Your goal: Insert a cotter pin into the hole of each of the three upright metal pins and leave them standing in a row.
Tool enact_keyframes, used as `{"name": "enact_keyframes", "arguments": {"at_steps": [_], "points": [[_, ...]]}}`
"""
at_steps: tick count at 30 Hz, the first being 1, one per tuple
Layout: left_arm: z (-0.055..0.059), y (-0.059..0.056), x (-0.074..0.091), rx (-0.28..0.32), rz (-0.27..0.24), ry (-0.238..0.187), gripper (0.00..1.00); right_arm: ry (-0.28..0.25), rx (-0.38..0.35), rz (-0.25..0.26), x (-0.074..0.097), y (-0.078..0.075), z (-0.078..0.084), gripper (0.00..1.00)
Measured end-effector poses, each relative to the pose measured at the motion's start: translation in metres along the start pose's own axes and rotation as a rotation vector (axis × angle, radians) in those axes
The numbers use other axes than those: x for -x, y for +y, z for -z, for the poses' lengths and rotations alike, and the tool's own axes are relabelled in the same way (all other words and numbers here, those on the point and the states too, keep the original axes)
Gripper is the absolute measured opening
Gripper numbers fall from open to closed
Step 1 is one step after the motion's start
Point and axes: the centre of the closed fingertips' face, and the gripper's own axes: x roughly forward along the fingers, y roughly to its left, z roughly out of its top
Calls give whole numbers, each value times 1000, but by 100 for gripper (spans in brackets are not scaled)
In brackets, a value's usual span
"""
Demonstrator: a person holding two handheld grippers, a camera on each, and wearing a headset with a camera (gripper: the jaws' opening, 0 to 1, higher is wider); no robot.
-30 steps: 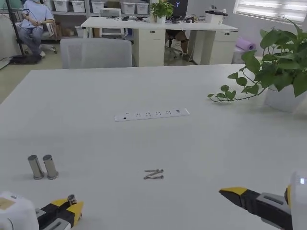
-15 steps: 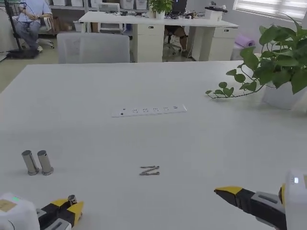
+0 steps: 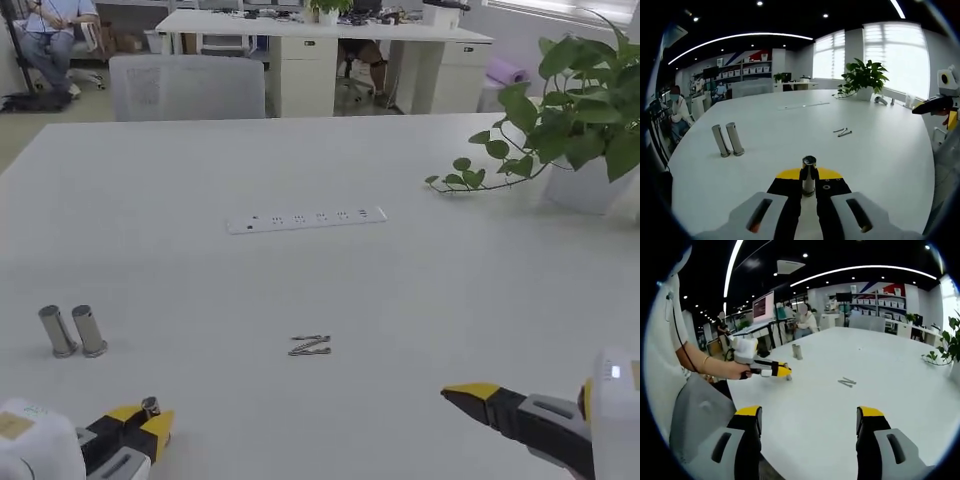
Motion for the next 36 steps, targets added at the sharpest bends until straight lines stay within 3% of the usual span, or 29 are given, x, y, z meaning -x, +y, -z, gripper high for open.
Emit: {"name": "enact_keyframes", "arguments": {"at_steps": [9,21,36], "points": [[2,0,0,2,2,9,10,3,-1,-4,-3,1,0,78],[-3,0,6,-12,17,5,33,2,-6,-9,-6,1,-2,75],[-10,-15,29,-70,119,13,65,-1,2,-12,-20,-15,-11,63]]}}
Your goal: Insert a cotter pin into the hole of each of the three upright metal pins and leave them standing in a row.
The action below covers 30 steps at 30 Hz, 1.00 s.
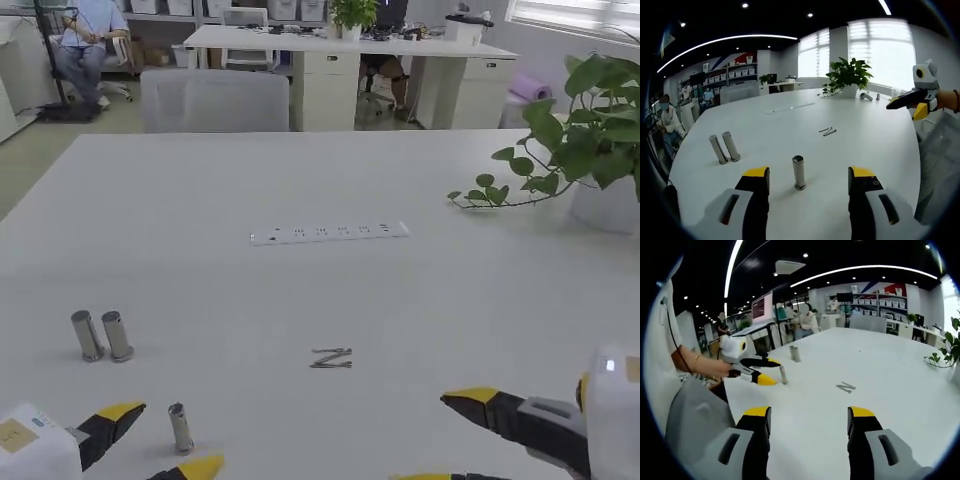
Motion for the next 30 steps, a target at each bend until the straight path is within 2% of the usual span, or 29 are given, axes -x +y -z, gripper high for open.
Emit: {"name": "enact_keyframes", "arguments": {"at_steps": [4,7,9,14,19,23,27,30], "points": [[-7,-3,7,15,13,-6,72,21,14,-3,-6,-7,-1,60],[-7,-2,10,29,14,-2,79,33,22,-11,-12,-12,-2,58],[-11,-3,12,39,19,-19,83,42,27,-19,-17,-14,-2,55],[-10,-7,14,22,38,-10,91,57,31,-34,-28,-19,-2,53],[-9,-10,18,-20,51,0,96,71,13,-62,-40,-21,-2,48],[-10,-13,21,-15,70,-4,99,83,25,-77,-50,-24,-5,46],[-10,-17,23,-36,87,1,99,103,43,-89,-58,-28,-7,45],[-11,-19,24,-22,95,-1,99,115,56,-99,-63,-30,-8,44]]}}
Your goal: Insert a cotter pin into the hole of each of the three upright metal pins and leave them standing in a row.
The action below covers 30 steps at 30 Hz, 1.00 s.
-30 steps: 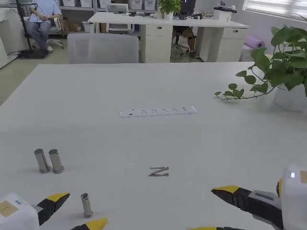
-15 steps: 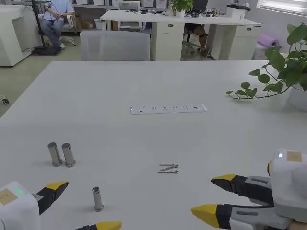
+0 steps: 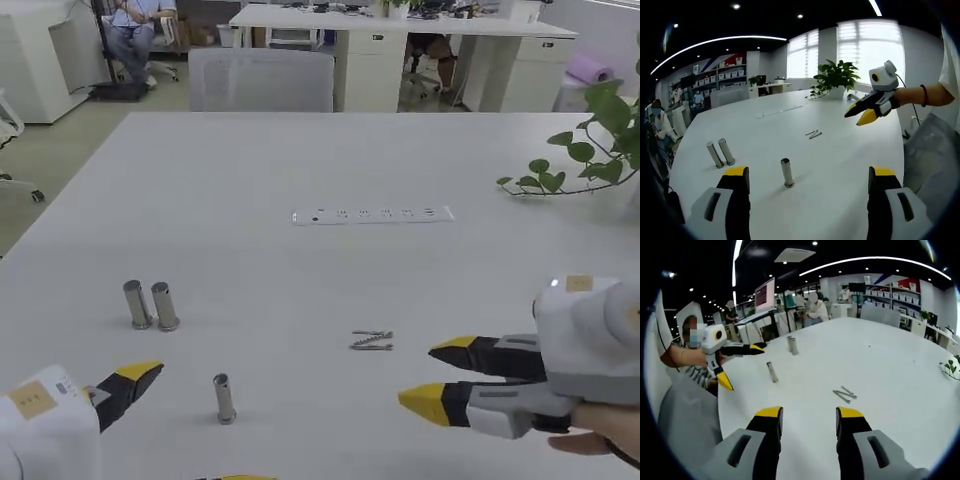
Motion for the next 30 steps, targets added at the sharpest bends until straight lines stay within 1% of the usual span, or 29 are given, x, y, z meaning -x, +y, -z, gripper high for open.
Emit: {"name": "enact_keyframes", "arguments": {"at_steps": [3,6,10,14,19,21,25,30], "points": [[-1,-1,2,-3,-3,0,99,17,15,-9,-6,-5,-1,43],[-2,-1,4,11,-6,-4,99,32,30,-16,-11,-9,-3,42],[-2,-1,6,16,-5,-6,98,53,41,-22,-17,-14,-4,38],[-2,-2,8,38,0,-9,97,73,44,-24,-24,-19,-6,34],[-1,-2,9,57,-1,-8,97,97,44,-18,-31,-27,-10,30],[0,-2,10,65,-1,-6,96,117,48,-17,-35,-36,-11,26],[1,0,10,90,3,-4,93,142,48,-9,-43,-44,-12,24],[-2,0,11,103,6,-22,91,174,57,-11,-52,-50,-13,22]]}}
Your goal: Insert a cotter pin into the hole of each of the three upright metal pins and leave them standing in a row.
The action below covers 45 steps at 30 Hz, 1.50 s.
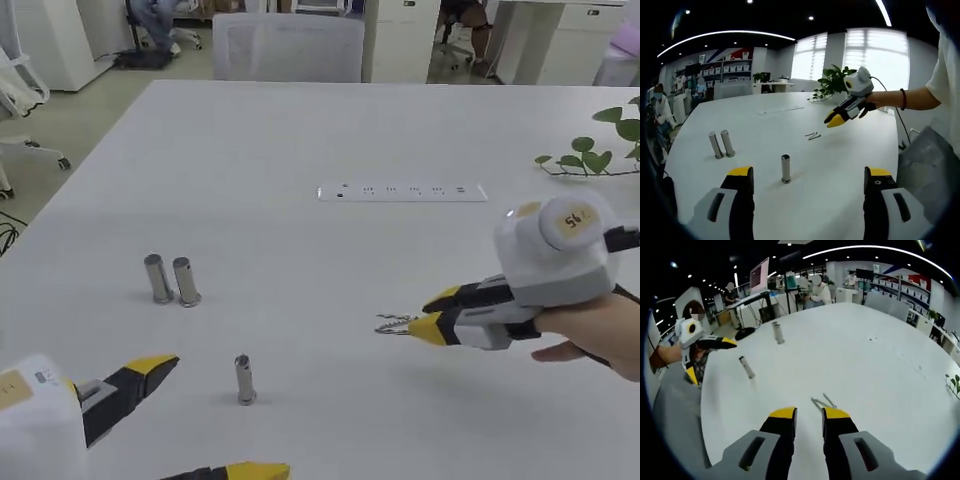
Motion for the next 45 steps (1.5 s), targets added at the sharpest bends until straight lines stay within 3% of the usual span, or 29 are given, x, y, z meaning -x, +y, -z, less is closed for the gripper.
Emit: {"name": "enact_keyframes", "arguments": {"at_steps": [12,21,33,38,45], "points": [[2,-5,-1,3,23,10,88,97,44,0,-23,-17,1,17],[6,-2,0,11,19,19,85,166,76,-5,-37,-27,8,14],[11,-2,1,25,15,25,84,226,97,-24,-51,-33,14,13],[14,-1,3,28,12,30,83,278,146,-41,-53,-35,18,13],[13,2,5,34,1,29,83,309,193,-61,-55,-33,18,13]]}}
